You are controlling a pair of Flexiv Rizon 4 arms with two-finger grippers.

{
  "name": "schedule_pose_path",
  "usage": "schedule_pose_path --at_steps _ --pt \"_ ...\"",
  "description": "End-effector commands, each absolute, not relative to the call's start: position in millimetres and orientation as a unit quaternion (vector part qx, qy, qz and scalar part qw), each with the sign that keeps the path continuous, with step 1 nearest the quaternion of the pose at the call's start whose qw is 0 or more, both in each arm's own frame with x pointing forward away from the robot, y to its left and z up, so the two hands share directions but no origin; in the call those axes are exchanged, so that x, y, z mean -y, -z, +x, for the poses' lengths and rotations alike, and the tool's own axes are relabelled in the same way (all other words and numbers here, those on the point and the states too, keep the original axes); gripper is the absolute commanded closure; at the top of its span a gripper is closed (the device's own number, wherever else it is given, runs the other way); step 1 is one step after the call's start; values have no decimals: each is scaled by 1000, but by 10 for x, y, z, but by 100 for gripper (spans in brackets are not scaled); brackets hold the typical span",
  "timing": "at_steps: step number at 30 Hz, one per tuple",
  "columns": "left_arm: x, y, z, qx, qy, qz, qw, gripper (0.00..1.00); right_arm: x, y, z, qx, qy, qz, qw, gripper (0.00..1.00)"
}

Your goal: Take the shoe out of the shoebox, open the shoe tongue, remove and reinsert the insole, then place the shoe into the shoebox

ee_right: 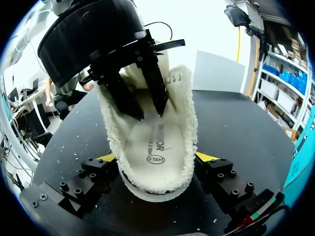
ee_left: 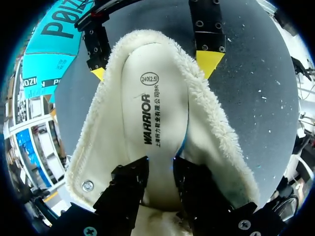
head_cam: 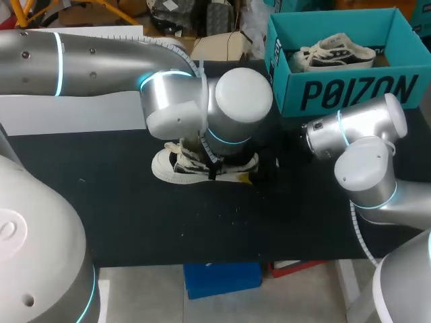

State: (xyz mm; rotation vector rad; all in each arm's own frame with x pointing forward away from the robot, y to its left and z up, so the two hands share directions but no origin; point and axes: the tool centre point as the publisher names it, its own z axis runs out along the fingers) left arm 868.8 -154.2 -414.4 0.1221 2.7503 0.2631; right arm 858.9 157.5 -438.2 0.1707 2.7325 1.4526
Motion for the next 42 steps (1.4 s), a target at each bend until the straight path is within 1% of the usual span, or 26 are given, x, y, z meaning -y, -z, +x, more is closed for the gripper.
schedule_pose_path --at_steps 1,5,11,12,15,16,17,18,19,23,27,35,42 --pt "1428 4340 8843 -964 -71 55 250 69 -1571 4401 8582 -882 -468 55 20 100" --pt "1486 4385 8867 -962 -61 61 258 70 -1571 4401 8582 -882 -468 55 20 100" --pt "1560 4475 8916 -965 -54 76 244 70 -1571 4401 8582 -882 -468 55 20 100" --pt "1578 4487 8919 -966 -52 81 240 69 -1571 4401 8582 -882 -468 55 20 100" --pt "1626 4511 8906 -968 -50 95 226 64 -1571 4401 8582 -882 -468 55 20 100" --pt "1641 4520 8894 -969 -51 99 222 64 -1571 4401 8582 -882 -468 55 20 100" --pt "1650 4528 8885 -969 -50 102 218 75 -1571 4401 8582 -882 -468 55 20 100" --pt "1653 4535 8878 -970 -52 105 214 99 -1571 4401 8582 -882 -468 55 20 100" --pt "1654 4537 8875 -971 -51 106 210 100 -1571 4401 8582 -882 -468 55 20 100" --pt "1679 4502 8835 -972 -49 123 192 100 -1571 4401 8582 -882 -468 55 20 100" --pt "1738 4454 8802 -976 -39 151 155 100 -1571 4401 8582 -882 -468 55 20 100" --pt "1780 4246 8712 -975 -24 193 105 100 -1571 4401 8582 -882 -468 55 20 100" --pt "1773 4016 8649 -977 5 198 85 100 -1571 4401 8582 -882 -468 55 20 100"
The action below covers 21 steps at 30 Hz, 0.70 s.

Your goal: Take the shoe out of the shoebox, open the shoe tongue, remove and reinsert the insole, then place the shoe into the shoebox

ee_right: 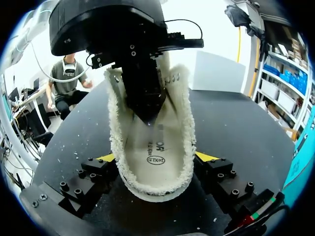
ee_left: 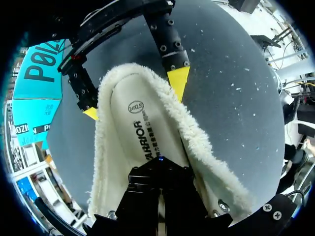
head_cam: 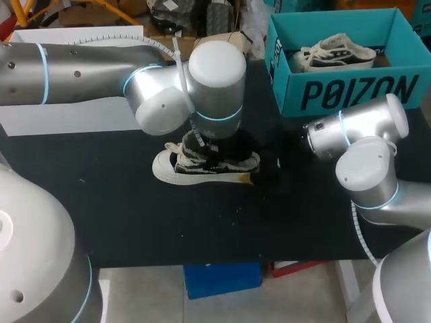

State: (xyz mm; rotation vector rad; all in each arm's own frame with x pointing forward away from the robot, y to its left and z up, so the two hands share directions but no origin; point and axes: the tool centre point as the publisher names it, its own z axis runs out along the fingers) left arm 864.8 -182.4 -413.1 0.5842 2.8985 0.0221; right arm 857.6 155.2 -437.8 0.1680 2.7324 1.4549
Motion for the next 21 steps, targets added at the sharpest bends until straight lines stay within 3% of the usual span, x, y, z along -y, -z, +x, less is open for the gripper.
schedule_pose_path --at_steps 1,9,21 --pt "1764 3976 8643 -977 5 197 84 100 -1571 4401 8582 -882 -468 55 20 100" --pt "1735 3778 8571 -979 32 193 64 100 -1571 4401 8582 -882 -468 55 20 100" --pt "1715 4047 8514 -974 86 193 -79 100 -1571 4401 8582 -882 -468 55 20 100"
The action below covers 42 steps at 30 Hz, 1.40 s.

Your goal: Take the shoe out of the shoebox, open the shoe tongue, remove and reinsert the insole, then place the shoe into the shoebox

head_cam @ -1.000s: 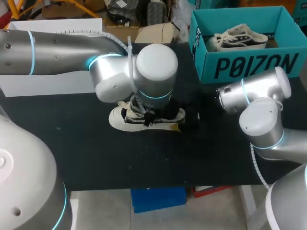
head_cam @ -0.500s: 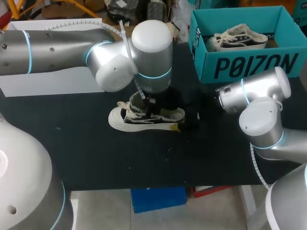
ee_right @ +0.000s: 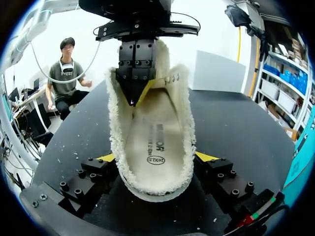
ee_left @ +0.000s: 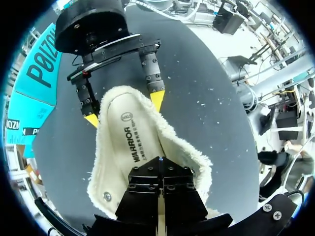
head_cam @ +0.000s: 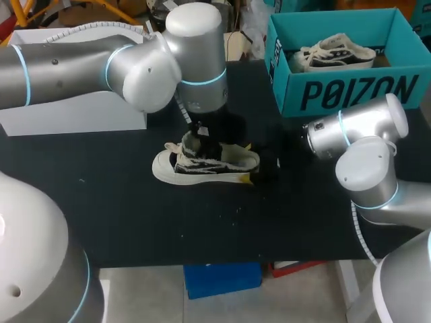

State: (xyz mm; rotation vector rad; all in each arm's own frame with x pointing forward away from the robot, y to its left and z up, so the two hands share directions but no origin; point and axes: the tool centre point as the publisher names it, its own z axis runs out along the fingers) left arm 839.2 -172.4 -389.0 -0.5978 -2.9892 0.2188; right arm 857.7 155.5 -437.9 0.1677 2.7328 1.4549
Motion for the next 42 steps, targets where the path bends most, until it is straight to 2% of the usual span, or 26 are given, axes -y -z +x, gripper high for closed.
schedule_pose_path --at_steps 1,25,42 --pt "1715 4056 8518 974 -91 -190 86 100 -1571 4401 8582 -882 -468 55 20 100" --pt "1842 4204 8385 973 -82 -178 125 100 -1571 4401 8582 -882 -468 55 20 100" --pt "1896 4418 8362 979 -82 -156 104 100 -1571 4401 8582 -882 -468 55 20 100"
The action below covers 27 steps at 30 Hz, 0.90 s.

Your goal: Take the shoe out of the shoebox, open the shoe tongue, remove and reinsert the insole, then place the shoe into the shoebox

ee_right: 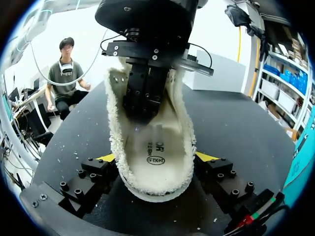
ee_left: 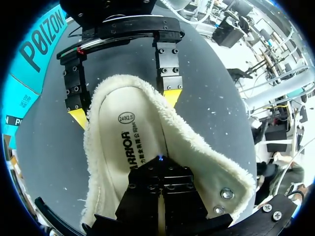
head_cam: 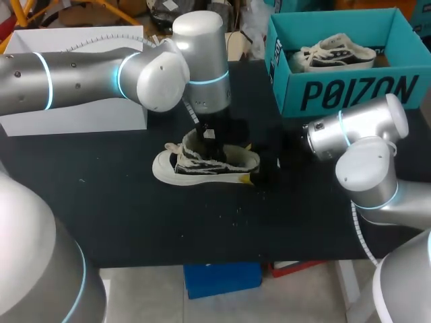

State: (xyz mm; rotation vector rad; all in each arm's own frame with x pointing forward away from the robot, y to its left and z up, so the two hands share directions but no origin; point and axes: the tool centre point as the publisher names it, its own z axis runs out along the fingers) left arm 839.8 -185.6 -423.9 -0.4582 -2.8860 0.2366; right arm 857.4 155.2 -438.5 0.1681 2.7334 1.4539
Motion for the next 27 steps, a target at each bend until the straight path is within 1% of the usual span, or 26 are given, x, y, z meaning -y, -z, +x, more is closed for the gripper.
schedule_pose_path --at_steps 1,4,5,6,7,9,10,12,13,17,19,21,27 --pt "1898 4424 8364 979 -82 -156 104 100 -1571 4401 8582 -882 -468 55 20 100" --pt "1893 4427 8371 978 -87 -158 103 100 -1571 4401 8582 -882 -468 55 20 100" --pt "1890 4415 8373 978 -91 -161 100 92 -1571 4401 8582 -882 -468 55 20 100" --pt "1887 4406 8373 978 -92 -161 99 68 -1571 4401 8582 -882 -468 55 20 100" --pt "1884 4400 8375 978 -92 -162 97 58 -1571 4401 8582 -882 -468 55 20 100" --pt "1869 4391 8379 978 -92 -162 95 50 -1571 4401 8582 -882 -468 55 20 100" --pt "1862 4390 8381 978 -91 -162 94 34 -1571 4401 8582 -882 -468 55 20 100" --pt "1850 4389 8386 979 -90 -161 92 44 -1571 4401 8582 -882 -468 55 20 100" --pt "1847 4388 8388 979 -87 -160 89 51 -1571 4401 8582 -882 -468 55 20 100" --pt "1826 4403 8406 983 -64 -152 81 54 -1571 4401 8582 -882 -468 55 20 100" --pt "1822 4399 8413 987 -36 -145 62 56 -1571 4401 8582 -882 -468 55 20 100" --pt "1810 4387 8420 990 -8 -135 33 60 -1571 4401 8582 -882 -468 55 20 100" --pt "1777 4359 8398 991 46 -115 -46 62 -1571 4401 8582 -882 -468 55 20 100"
